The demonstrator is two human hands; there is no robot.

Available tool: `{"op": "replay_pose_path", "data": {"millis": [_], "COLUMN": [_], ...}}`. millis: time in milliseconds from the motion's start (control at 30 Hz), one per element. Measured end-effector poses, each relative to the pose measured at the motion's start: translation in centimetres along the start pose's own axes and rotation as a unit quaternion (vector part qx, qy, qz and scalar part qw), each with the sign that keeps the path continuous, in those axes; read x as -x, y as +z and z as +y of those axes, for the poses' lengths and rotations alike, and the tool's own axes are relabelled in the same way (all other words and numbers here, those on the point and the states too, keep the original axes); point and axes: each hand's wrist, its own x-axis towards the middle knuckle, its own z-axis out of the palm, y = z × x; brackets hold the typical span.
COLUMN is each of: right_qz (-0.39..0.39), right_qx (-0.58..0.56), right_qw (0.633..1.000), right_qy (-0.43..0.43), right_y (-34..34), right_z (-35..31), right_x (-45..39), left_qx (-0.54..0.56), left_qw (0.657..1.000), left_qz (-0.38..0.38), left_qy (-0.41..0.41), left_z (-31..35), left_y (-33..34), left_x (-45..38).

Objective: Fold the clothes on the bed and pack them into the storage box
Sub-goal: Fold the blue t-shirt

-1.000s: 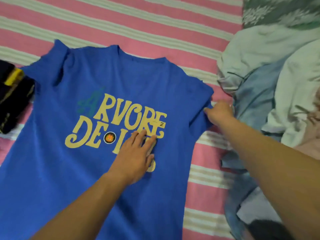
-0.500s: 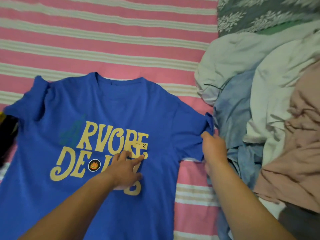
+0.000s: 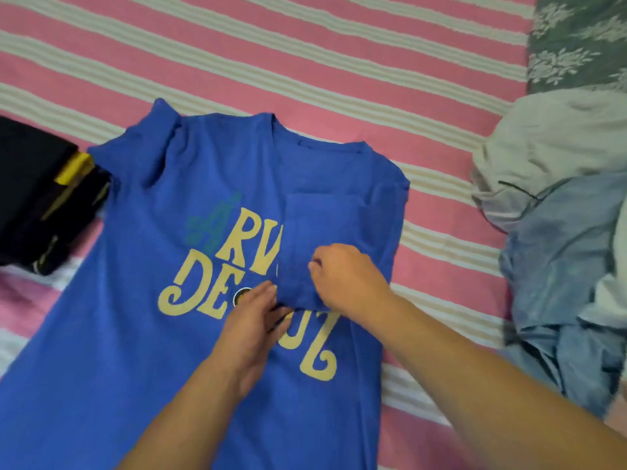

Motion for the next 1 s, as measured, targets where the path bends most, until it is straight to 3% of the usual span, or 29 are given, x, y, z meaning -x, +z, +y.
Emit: {"op": "replay_pose_path", "data": {"millis": [100, 167, 233, 333, 433, 500, 567, 667, 700, 767, 800, 833, 900, 1000], "right_qz": [0.023, 0.074, 0.053, -0.046, 0.01, 0.023, 0.029, 0.056, 0.041, 0.029, 0.025, 0.02, 0.006, 0.009], "right_qx": [0.03, -0.007, -0.072, -0.142, -0.128, -0.186, -0.371, -0.591, -0.637, -0.754, -0.785, -0.798, -0.774, -0.664], "right_qw": [0.998, 0.996, 0.993, 0.971, 0.965, 0.959, 0.911, 0.787, 0.746, 0.615, 0.568, 0.545, 0.555, 0.624], "right_qy": [0.048, 0.053, 0.077, 0.185, 0.228, 0.214, 0.18, 0.169, 0.19, 0.229, 0.246, 0.256, 0.305, 0.411], "right_y": [-0.4, -1.5, -1.3, 1.9, 4.4, 3.6, 1.4, -2.8, -4.4, -6.4, -6.6, -6.7, -6.0, -4.2], "right_z": [2.9, 2.7, 0.1, -4.3, -5.6, -4.6, -2.2, 4.2, 6.7, 12.3, 14.7, 16.3, 17.5, 17.4], "right_x": [-1.2, -2.8, -5.2, -8.0, -8.8, -8.7, -7.1, -1.5, 0.9, 4.7, 5.8, 6.8, 7.4, 6.0], "left_qx": [0.021, -0.079, -0.208, -0.371, -0.504, -0.569, -0.585, -0.656, -0.678, -0.697, -0.707, -0.719, -0.734, -0.731], "left_qw": [0.998, 0.991, 0.971, 0.919, 0.855, 0.821, 0.808, 0.748, 0.727, 0.709, 0.697, 0.68, 0.652, 0.646], "left_qz": [0.058, 0.102, 0.113, 0.117, 0.062, 0.039, 0.042, 0.058, 0.072, 0.089, 0.102, 0.118, 0.149, 0.156], "left_qy": [0.016, 0.031, 0.041, 0.069, 0.103, 0.03, 0.047, 0.08, 0.079, 0.062, 0.068, 0.085, 0.121, 0.153], "left_z": [-1.9, -3.6, -5.8, -10.7, -16.9, -20.2, -22.9, -26.4, -27.2, -27.7, -28.1, -28.5, -28.9, -29.4], "left_y": [-1.2, -2.2, -3.7, -6.1, -7.3, -5.5, -3.3, -0.7, 0.1, 1.2, 1.5, 1.6, 1.8, 1.5], "left_x": [1.8, 3.6, 5.7, 8.7, 11.4, 14.2, 17.2, 19.1, 19.4, 19.9, 20.0, 19.9, 19.5, 19.4]}}
